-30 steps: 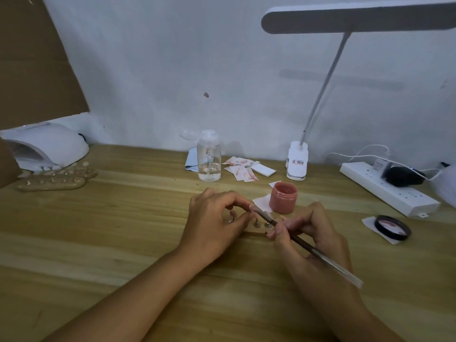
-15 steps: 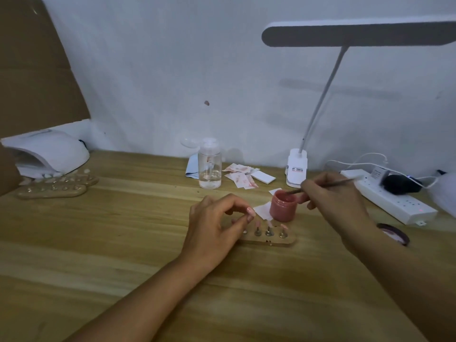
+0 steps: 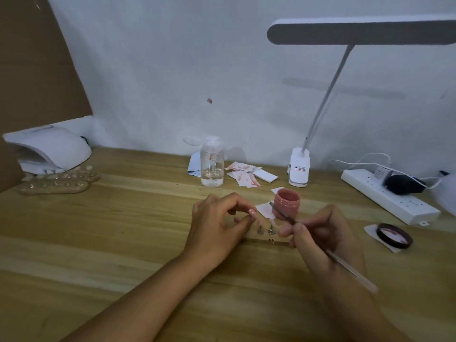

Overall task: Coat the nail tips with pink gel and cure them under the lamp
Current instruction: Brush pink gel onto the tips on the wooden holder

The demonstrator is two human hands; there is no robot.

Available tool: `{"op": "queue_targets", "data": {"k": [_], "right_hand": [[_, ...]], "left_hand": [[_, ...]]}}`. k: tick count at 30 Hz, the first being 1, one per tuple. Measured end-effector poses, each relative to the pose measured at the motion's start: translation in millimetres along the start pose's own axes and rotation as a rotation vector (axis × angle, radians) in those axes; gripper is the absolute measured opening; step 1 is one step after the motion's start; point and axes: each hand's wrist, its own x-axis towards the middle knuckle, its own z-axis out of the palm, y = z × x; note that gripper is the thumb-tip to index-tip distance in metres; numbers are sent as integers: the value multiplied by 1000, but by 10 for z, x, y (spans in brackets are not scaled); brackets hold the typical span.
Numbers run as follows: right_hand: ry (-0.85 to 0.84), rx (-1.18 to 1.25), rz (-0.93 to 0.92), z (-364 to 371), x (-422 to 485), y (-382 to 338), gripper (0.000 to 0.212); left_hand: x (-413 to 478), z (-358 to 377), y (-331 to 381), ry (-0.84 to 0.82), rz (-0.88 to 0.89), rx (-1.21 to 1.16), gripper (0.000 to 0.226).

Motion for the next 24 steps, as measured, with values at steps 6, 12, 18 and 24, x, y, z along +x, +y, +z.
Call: {"op": "queue_targets", "data": {"k": [6,12,18,24], "right_hand": [[-25,-114,-94,54,-67,51,12],[-63,-113,-97,51,-64,78,12],[-76,-152,-151,20,-63,71,17],[-52,-145,-160,21,-68,64,13]], "left_hand": [[0,-7,1,-17,18,32,18],[-1,-6,1,-21,26,34,12],[-5,-7,11,-20,30,36,14],[-4,-12,21,-19,31,44,19]]}}
